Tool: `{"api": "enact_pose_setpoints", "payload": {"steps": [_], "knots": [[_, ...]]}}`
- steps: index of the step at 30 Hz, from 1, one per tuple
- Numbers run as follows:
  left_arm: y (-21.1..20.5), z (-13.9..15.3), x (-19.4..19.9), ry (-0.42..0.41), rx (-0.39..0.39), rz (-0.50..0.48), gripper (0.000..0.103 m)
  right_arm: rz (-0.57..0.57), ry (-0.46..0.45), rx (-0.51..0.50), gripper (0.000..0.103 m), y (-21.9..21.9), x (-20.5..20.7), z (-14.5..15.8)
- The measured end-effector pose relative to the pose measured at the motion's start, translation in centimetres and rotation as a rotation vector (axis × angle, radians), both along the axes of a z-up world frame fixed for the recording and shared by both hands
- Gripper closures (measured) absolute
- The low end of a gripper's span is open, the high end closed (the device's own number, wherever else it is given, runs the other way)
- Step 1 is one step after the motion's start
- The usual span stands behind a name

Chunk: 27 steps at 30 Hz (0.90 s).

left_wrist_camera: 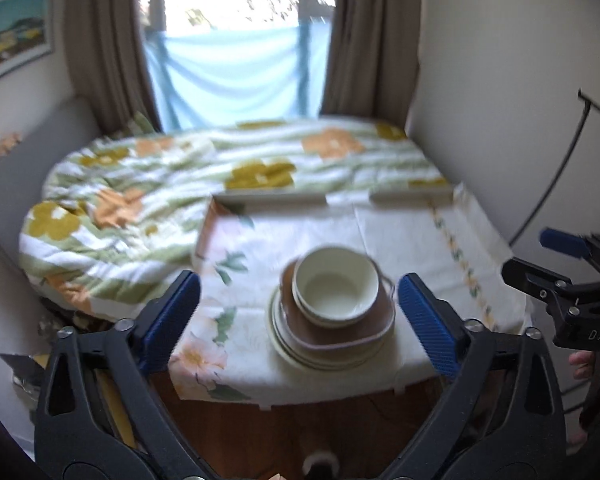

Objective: Organize plates and bowls

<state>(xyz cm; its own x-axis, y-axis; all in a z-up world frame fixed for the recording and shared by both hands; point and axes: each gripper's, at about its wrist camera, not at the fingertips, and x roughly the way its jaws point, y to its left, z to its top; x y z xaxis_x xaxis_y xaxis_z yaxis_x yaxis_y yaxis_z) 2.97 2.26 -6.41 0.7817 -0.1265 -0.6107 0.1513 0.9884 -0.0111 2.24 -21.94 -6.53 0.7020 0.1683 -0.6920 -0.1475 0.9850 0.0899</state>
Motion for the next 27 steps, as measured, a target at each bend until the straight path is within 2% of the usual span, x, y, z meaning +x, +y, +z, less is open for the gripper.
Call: {"api": "enact_pose_setpoints", "payload": {"steps": [4,10,18,27], "knots": [[-0.3,3.0,-4.0,-0.152,0.008,0.053,0.000,-0.081,-0.112,-0.013,0.014,-1.2,-3.2,2.7],[-0.7,4.3,-7.9,-0.244,0.009,0.058,0.000,-0.150,-0.190,-0.036,0.014,-1.7,-6.4,4.7],[-2.2,5.2,-10.8,-0.305,0.024,0.044,0.000,-0.173,-0.236,-0.047,0.014,-1.8,-9.0,5.2],[-2.8,5.5,-12.2,-0.321,0.021,0.050,0.000,-0.178,-0.252,-0.046,0.014,-2.1,-10.4,5.5]]}}
